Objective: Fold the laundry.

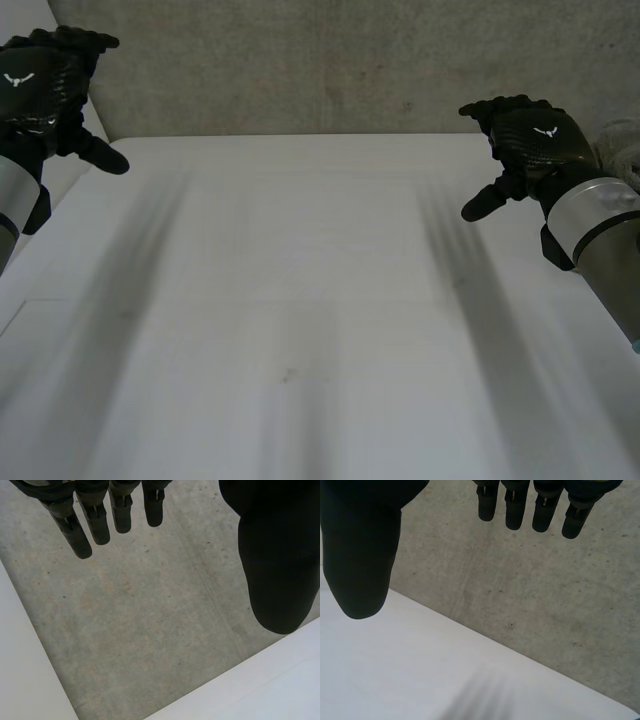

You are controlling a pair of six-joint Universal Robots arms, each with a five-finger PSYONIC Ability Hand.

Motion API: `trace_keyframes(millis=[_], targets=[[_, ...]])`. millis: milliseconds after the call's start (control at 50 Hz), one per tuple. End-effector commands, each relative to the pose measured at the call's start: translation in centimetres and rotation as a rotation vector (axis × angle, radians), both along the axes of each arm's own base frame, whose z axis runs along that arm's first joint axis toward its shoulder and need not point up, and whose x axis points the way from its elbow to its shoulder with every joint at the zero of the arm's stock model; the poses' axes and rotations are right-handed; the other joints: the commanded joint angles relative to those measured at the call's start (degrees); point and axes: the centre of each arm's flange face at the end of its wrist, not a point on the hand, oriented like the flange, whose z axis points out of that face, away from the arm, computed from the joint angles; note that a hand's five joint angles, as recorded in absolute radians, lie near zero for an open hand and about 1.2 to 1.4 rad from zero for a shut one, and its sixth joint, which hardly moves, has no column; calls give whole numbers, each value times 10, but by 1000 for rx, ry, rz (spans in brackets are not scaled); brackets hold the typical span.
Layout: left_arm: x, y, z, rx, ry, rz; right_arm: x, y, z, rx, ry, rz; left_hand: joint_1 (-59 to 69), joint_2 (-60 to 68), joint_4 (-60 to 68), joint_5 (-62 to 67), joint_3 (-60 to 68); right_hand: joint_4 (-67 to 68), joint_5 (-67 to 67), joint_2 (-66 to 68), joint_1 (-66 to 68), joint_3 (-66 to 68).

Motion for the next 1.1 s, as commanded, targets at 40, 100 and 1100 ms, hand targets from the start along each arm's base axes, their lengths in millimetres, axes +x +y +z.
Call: trace_keyframes(millis=[40,100,1100], targets=[[7,2,3,-21,6,25,-1,2,6,-17,-2,-19,-2,-17,-15,-26,-19,-15,-27,-19,-31,-16],[7,3,-1,-9,7,22,-1,2,7,-23,-4,-19,-2,-17,-15,-26,-19,-15,-27,-19,-31,-16],[-14,20,-22,88,15,-56,2,-6,3,-83,0,-21,-2,-17,-15,-26,-19,-15,-27,-19,-31,-16]])
